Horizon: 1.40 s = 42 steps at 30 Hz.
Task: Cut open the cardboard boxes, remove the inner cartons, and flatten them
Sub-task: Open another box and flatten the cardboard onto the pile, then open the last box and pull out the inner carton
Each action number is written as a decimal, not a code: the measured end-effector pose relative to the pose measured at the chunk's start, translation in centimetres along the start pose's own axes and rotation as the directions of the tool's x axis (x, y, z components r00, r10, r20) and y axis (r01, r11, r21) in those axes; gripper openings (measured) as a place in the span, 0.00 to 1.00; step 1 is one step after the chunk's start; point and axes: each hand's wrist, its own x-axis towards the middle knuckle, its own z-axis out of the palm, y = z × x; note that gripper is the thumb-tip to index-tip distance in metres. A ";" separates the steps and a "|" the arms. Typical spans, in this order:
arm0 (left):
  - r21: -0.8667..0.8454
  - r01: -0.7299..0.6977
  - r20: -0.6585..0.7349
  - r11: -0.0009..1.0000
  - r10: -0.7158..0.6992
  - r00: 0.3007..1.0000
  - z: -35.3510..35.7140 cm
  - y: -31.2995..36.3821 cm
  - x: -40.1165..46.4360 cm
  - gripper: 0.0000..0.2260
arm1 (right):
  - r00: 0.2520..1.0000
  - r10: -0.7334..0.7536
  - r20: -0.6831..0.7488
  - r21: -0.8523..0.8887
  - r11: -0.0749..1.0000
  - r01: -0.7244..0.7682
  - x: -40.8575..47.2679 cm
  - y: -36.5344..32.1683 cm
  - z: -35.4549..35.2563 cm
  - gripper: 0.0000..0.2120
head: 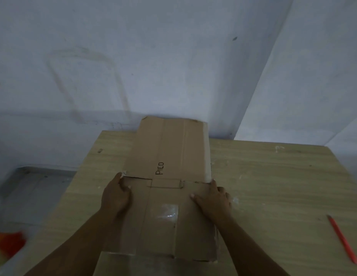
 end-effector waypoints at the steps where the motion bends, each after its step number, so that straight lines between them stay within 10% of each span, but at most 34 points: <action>1: 0.012 0.009 -0.001 1.000 -0.009 1.000 0.1 0.1 0.0 0.28 | 1.000 -0.003 -0.002 0.007 1.000 0.003 0.1 0.1 0.0 0.48; 5: 0.150 0.005 -0.117 0.989 0.013 0.993 -0.1 1.2 -0.6 0.35 | 0.999 -0.025 -0.044 -0.002 1.000 0.025 0.0 0.2 -0.3 0.52; 10: 0.250 -0.409 -0.192 0.878 0.459 0.867 0.8 5.0 -2.2 0.26 | 0.973 -0.088 -0.213 -0.055 0.995 0.078 -1.3 1.7 -1.8 0.41; 15: 0.091 -0.590 -0.007 0.802 0.593 0.805 5.1 11.0 -6.1 0.23 | 0.906 -0.023 -0.422 -0.032 0.999 0.011 -3.9 5.8 -4.4 0.33; 22: 0.016 -0.855 0.213 0.518 0.834 0.509 12.8 18.9 -14.0 0.24 | 0.817 0.178 -0.548 0.029 0.981 -0.194 -8.7 15.1 -9.0 0.34; 31: -0.052 -0.975 0.382 0.217 0.906 0.182 21.6 27.9 -26.3 0.33 | 0.645 0.410 -0.645 0.152 0.896 -0.418 -17.1 27.5 -14.7 0.35; 42: -0.078 -0.982 0.571 0.170 0.815 0.096 34.6 35.2 -43.0 0.37 | 0.620 0.539 -0.570 0.185 0.820 -0.542 -24.3 45.5 -21.3 0.42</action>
